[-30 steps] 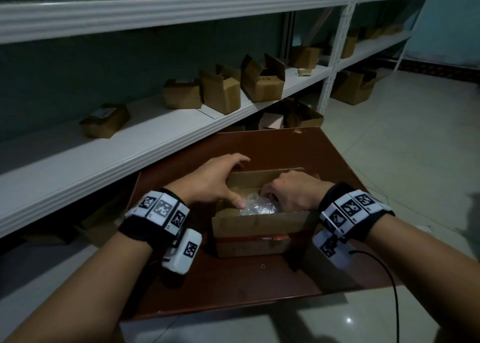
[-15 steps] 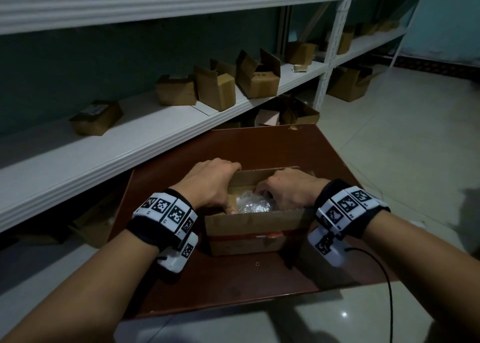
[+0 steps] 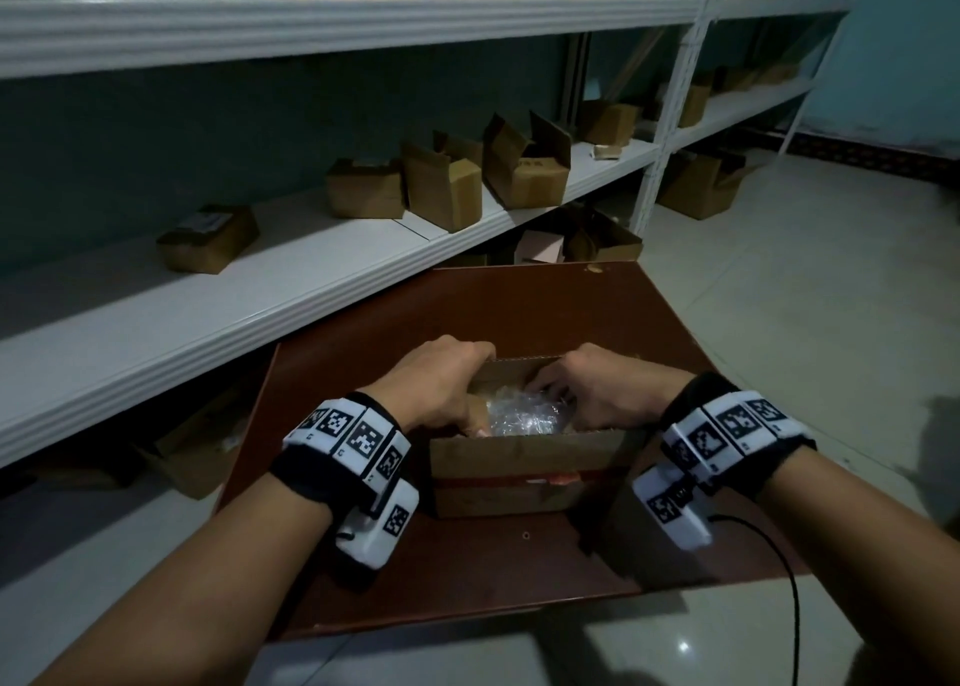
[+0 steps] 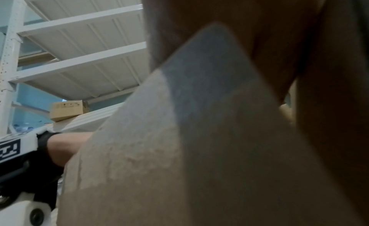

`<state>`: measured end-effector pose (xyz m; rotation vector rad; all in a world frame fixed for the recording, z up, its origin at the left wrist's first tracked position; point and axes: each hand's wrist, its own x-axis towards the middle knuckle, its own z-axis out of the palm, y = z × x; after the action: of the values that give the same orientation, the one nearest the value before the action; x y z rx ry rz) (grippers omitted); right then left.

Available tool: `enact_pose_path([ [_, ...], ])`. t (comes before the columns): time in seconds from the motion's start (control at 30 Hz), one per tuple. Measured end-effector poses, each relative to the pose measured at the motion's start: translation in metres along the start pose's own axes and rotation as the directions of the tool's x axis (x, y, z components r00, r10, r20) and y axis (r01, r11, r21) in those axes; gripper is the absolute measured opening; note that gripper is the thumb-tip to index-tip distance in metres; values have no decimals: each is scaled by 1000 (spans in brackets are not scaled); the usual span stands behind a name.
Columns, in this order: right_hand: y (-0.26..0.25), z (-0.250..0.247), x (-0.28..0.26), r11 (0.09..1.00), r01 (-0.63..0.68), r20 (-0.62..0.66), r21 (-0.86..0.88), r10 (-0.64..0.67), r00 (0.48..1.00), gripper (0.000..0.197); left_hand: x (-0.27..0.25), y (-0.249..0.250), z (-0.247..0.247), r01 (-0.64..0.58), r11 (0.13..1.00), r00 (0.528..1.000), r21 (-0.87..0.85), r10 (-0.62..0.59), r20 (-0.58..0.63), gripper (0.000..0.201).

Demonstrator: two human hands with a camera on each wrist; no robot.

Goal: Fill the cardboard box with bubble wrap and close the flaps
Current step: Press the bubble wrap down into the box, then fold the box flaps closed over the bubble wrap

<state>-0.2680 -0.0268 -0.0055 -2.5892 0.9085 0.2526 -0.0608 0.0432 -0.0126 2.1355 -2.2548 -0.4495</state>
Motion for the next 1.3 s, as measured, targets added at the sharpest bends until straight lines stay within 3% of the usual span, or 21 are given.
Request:
enact_pose_path([
  [0.17, -1, -9, -6, 994, 65, -88, 91, -57, 995, 62, 1, -4, -3, -21, 998, 1000, -66, 20, -8, 77],
  [0.27, -1, -14, -13, 968, 55, -137, 247, -21, 990, 65, 1, -5, -3, -30, 996, 1000, -80, 30, -5, 75],
  [0.37, -5, -19, -23, 953, 76, -282, 292, 10, 959, 46, 1, -3, -3, -30, 995, 1000, -96, 30, 0, 67],
  [0.47, -10, -18, -28, 914, 196, -466, 356, -8, 885, 19, 1, -2, -3, -32, 996, 999, -89, 32, -7, 62],
  [0.63, -8, -19, -26, 759, 387, -713, 523, 140, 688, 15, 0, -1, -6, -88, 995, 995, -52, 85, -48, 81],
  [0.7, -4, -17, -22, 765, 342, -755, 546, 273, 597, 16, -3, 1, -8, -165, 986, 981, -35, 160, -110, 85],
  [0.8, 5, -14, -20, 853, 105, -768, 511, 398, 501, 15, -9, 3, -10, -276, 961, 942, -5, 269, -201, 90],
  [0.9, 10, -16, -27, 883, -163, -737, 441, 459, 496, 9, -14, 0, -12, -295, 955, 931, 24, 293, -216, 90],
  [1.03, 2, -18, -37, 841, -417, -732, 344, 518, 442, 12, -15, -8, -14, -183, 983, 975, -16, 180, -132, 94],
  [1.1, -4, -17, -39, 816, -493, -682, 302, 546, 487, 18, -16, -11, -14, -104, 993, 993, -63, 100, -61, 108],
  [1.2, -9, -14, -38, 778, -493, -512, 391, 628, 586, 24, -15, -14, -11, -35, 993, 999, -117, 37, 13, 128],
  [1.3, -10, -13, -36, 765, -464, -460, 446, 641, 614, 24, -14, -15, -10, -20, 991, 999, -135, 24, 26, 132],
])
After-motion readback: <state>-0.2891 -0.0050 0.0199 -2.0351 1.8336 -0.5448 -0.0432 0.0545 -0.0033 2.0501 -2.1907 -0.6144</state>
